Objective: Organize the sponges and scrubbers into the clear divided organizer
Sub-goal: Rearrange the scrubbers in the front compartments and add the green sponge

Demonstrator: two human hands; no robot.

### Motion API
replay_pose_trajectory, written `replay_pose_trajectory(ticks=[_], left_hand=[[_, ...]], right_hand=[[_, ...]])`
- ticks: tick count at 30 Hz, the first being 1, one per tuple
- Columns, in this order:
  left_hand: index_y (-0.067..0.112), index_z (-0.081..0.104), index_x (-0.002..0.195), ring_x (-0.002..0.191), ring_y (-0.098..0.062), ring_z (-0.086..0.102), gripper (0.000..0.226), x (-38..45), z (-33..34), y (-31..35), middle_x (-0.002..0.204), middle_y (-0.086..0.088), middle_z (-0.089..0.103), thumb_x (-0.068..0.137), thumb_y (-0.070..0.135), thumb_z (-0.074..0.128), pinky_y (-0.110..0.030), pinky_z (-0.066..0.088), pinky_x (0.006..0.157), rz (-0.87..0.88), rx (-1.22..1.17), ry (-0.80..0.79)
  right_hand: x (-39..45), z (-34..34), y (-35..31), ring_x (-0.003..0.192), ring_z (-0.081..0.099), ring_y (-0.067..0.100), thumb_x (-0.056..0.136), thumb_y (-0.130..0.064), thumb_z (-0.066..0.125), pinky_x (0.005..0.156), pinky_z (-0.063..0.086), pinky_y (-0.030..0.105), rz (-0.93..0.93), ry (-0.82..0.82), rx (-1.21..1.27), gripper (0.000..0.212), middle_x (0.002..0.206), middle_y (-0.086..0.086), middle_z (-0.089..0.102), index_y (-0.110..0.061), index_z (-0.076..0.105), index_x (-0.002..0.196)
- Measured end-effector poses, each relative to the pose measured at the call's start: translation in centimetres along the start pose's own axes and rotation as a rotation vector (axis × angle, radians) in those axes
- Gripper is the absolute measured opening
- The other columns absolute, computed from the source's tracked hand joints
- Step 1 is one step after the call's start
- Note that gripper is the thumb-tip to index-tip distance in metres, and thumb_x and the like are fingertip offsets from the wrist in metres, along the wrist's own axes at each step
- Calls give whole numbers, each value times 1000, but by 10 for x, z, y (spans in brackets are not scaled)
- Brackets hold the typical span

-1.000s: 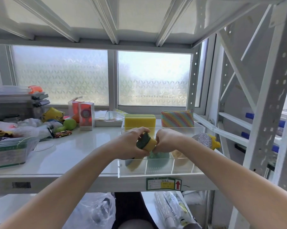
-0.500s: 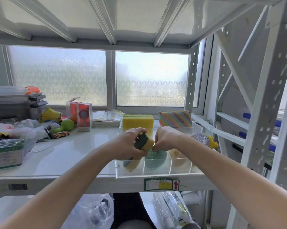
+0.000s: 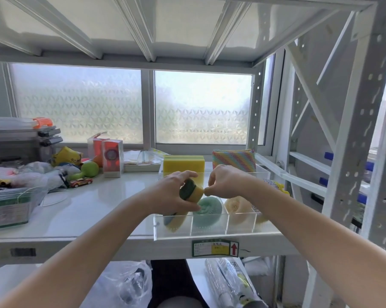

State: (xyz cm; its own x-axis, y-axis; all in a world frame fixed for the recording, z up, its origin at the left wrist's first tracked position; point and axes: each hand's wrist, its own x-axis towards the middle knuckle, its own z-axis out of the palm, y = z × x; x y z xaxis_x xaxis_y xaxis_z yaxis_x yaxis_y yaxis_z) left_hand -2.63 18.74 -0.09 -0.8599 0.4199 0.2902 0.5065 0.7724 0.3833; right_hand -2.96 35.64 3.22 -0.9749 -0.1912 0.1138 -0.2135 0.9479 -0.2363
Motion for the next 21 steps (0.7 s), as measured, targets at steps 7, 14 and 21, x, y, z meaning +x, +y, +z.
replay_pose_trajectory(ticks=[7, 14, 21], left_hand=[[36, 36, 137, 135, -12, 29, 80, 2, -5, 35, 145, 8, 37, 68, 53, 71, -33, 27, 109, 95, 94, 103], [26, 35, 140, 132, -16, 38, 71, 19, 25, 85, 147, 3, 39, 79, 48, 64, -32, 33, 106, 220, 129, 36], [25, 34, 142, 132, -20, 39, 67, 41, 51, 103, 147, -2, 41, 84, 54, 54, -32, 36, 101, 35, 209, -166]], right_hand=[[-30, -37, 39, 96, 64, 20, 81, -33, 67, 90, 53, 38, -17, 126, 62, 31, 105, 5, 70, -10, 71, 102], [-55, -48, 96, 117, 54, 23, 85, -37, 62, 99, 44, 35, 117, 202, -34, 50, 132, 6, 57, -14, 54, 129], [-62, -31, 123, 126, 49, 26, 89, -51, 50, 101, 40, 36, 218, 205, -32, 59, 141, 8, 50, -20, 44, 139]])
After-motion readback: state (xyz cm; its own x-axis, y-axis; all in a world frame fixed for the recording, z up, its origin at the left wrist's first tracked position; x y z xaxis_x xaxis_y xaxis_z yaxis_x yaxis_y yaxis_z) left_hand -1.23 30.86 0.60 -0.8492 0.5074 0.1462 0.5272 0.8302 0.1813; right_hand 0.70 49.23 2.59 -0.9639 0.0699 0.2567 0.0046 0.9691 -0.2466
